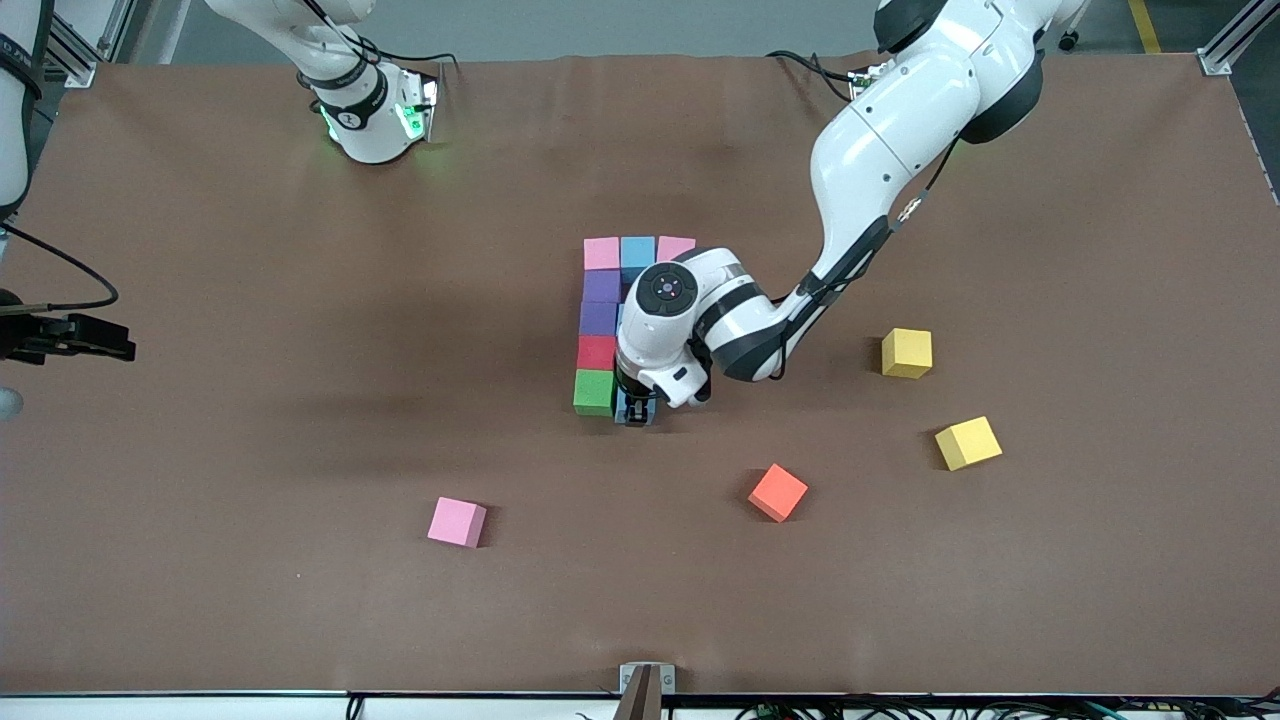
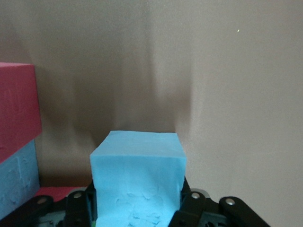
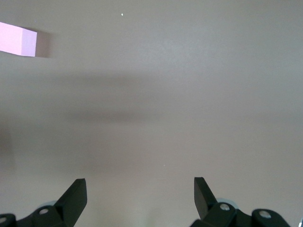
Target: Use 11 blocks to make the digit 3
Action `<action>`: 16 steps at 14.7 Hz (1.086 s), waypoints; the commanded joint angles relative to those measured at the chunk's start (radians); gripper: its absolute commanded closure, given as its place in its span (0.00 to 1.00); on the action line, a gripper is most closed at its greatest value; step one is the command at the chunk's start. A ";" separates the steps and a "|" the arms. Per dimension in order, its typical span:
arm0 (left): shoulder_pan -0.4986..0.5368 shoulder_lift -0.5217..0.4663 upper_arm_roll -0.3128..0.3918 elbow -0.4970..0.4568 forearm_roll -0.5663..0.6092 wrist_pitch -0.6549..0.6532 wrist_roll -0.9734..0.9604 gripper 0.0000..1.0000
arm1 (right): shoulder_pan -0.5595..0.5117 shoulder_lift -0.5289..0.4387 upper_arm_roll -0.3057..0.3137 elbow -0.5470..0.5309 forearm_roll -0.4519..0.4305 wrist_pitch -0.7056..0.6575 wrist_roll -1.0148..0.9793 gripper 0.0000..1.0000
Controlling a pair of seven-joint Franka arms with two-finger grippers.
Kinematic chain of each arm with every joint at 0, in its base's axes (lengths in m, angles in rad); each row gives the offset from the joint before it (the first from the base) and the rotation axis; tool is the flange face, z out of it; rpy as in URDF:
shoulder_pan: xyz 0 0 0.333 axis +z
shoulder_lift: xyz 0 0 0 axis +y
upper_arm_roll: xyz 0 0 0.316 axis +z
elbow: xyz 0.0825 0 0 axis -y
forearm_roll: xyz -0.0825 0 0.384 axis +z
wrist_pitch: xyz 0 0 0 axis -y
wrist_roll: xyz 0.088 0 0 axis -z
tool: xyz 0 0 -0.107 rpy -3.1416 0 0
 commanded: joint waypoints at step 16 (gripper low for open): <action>0.172 -0.198 -0.101 -0.200 -0.010 -0.018 0.043 0.00 | 0.053 -0.044 -0.003 0.000 0.062 -0.021 0.015 0.00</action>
